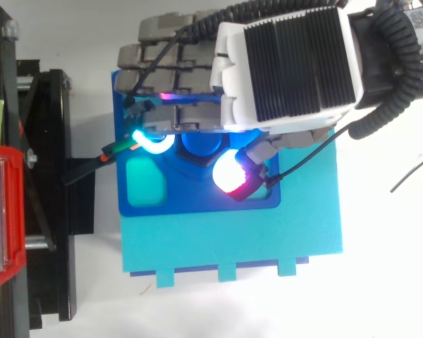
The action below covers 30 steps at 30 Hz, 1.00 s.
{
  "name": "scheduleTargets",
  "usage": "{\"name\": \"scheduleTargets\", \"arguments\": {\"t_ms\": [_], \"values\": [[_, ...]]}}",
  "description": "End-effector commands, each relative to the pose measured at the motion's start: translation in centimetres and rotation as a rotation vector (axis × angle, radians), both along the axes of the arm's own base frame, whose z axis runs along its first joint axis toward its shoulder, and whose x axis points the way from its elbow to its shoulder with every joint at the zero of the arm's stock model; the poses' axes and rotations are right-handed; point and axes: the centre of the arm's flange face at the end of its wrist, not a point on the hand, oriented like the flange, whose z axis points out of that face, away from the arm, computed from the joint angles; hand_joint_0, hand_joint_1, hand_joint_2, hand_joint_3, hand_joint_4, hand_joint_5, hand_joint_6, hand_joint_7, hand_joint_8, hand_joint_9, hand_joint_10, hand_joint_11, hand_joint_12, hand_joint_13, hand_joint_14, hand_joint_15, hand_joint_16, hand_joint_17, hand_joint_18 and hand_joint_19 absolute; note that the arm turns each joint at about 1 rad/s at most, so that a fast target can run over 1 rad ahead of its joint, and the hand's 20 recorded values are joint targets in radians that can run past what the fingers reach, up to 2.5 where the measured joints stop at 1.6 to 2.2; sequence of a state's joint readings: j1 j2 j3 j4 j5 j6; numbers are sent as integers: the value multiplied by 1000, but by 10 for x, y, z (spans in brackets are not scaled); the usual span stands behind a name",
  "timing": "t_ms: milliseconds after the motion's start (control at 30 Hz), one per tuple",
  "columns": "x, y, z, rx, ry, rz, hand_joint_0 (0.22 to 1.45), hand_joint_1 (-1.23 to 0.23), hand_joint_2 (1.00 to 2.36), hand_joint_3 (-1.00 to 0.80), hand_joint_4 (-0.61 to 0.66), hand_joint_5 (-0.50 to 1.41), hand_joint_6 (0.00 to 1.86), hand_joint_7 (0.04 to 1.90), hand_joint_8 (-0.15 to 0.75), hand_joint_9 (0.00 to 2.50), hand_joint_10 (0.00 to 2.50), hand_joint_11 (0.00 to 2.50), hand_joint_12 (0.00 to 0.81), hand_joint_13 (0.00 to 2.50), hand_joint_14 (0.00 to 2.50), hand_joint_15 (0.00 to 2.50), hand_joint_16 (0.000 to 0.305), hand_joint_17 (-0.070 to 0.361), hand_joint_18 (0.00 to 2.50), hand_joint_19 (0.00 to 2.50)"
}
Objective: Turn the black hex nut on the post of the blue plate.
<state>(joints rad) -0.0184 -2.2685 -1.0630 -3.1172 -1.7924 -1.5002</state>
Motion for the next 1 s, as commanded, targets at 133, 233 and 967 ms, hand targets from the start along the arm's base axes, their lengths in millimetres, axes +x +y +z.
{"name": "scheduleTargets", "arguments": {"t_ms": [133,233,967], "values": [[0,0,1,0,2,-1,579,-833,1004,-450,169,-204,503,995,248,299,0,0,371,298,2,63,46,103,246,227],[0,0,0,0,3,-1,580,-832,1003,-456,170,-204,503,994,248,299,0,0,371,298,1,64,46,103,246,226],[2,6,3,2,-2,5,430,-789,1000,-500,167,-249,502,771,287,290,0,0,422,306,2,67,56,126,274,209]]}}
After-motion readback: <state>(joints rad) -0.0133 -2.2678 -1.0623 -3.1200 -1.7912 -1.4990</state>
